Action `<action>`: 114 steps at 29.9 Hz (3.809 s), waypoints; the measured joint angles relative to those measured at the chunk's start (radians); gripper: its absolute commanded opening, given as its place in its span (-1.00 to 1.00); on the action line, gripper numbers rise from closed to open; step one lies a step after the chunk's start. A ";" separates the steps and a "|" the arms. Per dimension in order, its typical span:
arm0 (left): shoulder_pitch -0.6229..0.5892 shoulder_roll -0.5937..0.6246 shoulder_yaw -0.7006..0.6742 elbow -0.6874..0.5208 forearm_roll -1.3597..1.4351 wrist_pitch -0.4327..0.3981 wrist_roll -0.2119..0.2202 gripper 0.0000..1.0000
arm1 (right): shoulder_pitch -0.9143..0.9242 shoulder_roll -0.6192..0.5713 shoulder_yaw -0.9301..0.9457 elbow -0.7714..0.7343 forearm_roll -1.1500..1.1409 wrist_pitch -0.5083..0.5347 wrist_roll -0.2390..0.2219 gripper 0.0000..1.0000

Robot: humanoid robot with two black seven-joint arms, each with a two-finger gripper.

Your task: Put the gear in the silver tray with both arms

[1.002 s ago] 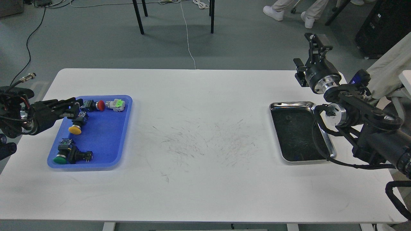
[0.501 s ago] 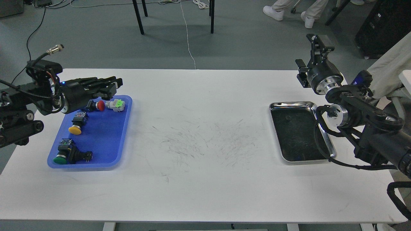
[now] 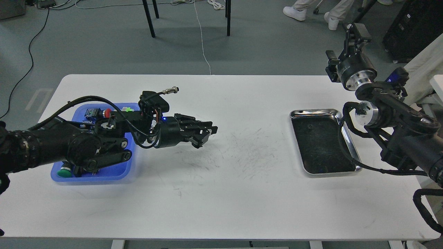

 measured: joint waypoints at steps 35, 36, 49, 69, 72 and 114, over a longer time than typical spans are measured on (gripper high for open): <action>0.054 -0.322 0.072 0.207 -0.001 0.039 0.000 -0.83 | -0.016 0.003 -0.008 -0.004 -0.008 0.001 0.001 0.89; 0.056 -0.322 0.072 0.205 -0.001 0.045 0.000 -0.83 | -0.016 0.003 -0.010 -0.003 -0.008 0.001 0.001 0.89; 0.088 -0.322 0.071 0.241 -0.003 0.044 0.000 -0.74 | -0.011 0.003 -0.036 -0.002 -0.008 0.000 -0.001 0.89; 0.099 -0.322 0.042 0.224 -0.028 0.018 0.000 -0.31 | -0.011 -0.003 -0.038 -0.003 -0.010 0.000 -0.001 0.89; 0.099 -0.322 0.032 0.221 -0.032 0.018 0.000 -0.28 | -0.011 -0.004 -0.038 -0.003 -0.010 0.000 -0.001 0.89; 0.166 0.289 -0.563 0.166 -0.725 -0.072 0.000 0.95 | 0.327 -0.022 -0.670 0.186 -0.042 0.014 -0.030 0.89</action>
